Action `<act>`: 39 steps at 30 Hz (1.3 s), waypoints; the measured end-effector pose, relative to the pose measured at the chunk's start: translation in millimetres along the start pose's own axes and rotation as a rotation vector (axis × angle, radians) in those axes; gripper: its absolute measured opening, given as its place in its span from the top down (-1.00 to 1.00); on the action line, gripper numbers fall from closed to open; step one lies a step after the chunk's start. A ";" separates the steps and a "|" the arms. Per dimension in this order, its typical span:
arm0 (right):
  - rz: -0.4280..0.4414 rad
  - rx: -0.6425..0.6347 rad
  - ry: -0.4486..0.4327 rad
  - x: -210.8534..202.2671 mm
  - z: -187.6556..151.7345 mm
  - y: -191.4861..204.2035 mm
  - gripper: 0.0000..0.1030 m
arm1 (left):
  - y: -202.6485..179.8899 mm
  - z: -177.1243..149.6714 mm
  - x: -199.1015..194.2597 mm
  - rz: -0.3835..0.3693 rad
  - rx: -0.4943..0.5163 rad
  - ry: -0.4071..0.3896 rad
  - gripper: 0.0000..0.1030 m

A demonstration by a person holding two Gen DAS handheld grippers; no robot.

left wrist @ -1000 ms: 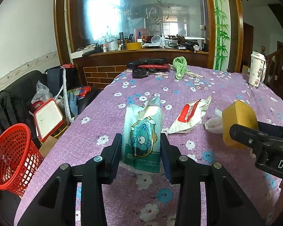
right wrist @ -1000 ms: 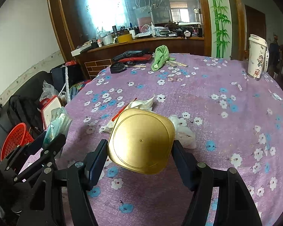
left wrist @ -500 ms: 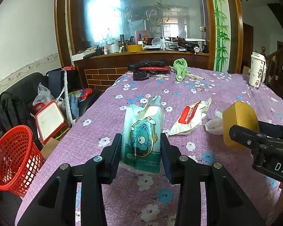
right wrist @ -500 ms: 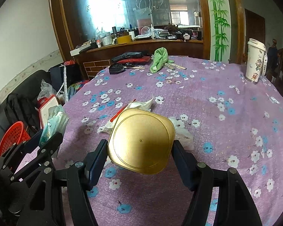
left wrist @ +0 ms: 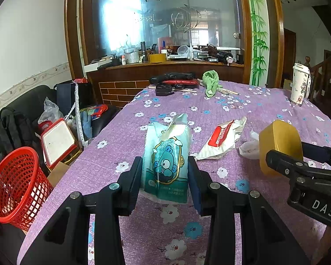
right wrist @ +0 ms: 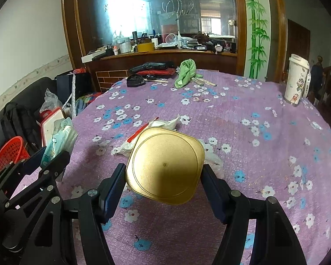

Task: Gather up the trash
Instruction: 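Lift the wet-wipes packet with the left tool while the right tool lifts the yellow container, then carry the wipes packet and yellow container toward the red basket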

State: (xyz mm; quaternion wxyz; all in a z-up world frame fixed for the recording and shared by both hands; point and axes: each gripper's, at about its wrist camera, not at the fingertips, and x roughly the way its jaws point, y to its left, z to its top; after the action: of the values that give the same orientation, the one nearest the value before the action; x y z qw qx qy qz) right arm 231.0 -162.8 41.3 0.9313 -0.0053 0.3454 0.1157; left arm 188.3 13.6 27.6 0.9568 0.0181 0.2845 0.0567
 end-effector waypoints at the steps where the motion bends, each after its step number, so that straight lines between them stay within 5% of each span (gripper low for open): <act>1: -0.007 -0.006 -0.002 -0.4 -0.1 0.9 -0.42 | 0.2 0.2 0.2 0.001 0.000 0.000 0.26; 23: -0.057 -0.035 -0.019 -3.8 -0.8 4.2 -0.42 | 1.1 0.0 0.0 0.002 -0.005 -0.005 0.25; 39: -0.210 -0.062 -0.030 -39.5 -15.9 -2.7 -0.41 | -2.4 3.6 -12.6 -0.050 0.006 -0.027 0.25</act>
State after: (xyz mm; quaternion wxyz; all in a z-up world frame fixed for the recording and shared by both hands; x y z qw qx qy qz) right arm 192.3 -175.2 54.5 0.9428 -0.0685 0.3250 0.0282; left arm 180.0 9.8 37.3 0.9617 0.0147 0.2719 0.0315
